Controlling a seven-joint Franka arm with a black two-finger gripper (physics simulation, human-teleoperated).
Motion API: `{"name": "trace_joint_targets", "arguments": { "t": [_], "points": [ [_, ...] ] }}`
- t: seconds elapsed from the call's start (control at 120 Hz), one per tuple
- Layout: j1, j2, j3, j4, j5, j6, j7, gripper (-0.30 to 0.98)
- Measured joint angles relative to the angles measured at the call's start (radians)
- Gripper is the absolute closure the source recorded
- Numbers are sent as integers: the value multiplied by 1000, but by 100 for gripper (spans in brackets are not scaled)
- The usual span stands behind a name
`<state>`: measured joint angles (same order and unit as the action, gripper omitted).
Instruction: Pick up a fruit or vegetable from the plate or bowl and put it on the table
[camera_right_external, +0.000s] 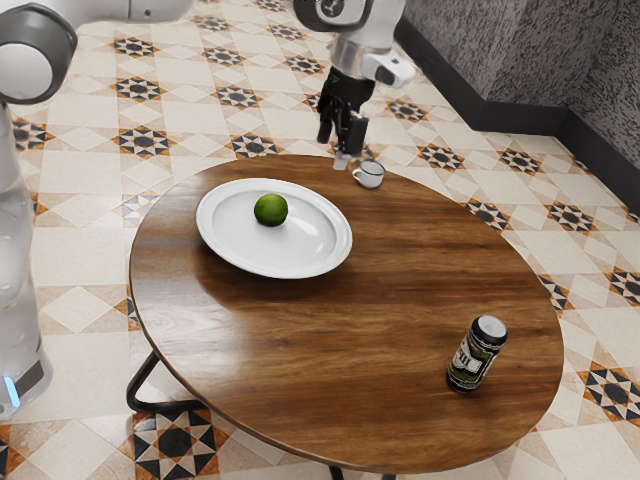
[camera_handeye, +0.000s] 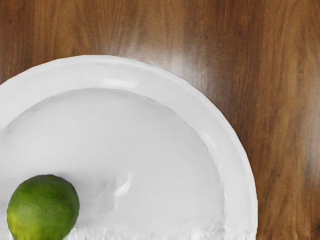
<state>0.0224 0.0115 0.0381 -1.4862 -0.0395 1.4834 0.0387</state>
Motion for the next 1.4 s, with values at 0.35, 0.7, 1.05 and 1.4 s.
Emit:
{"name": "trace_joint_targets", "arguments": {
  "t": [0.35, 0.7, 1.05, 1.4],
  "points": [
    [-186, -310, 296, -555, 47, 191, 1, 0],
    [-190, -334, 329, -637, 81, 274, 3, 0],
    [-296, -336, 491, -634, 134, 287, 4, 0],
    [-430, -301, 606, -635, 162, 302, 5, 0]
  ]
}}
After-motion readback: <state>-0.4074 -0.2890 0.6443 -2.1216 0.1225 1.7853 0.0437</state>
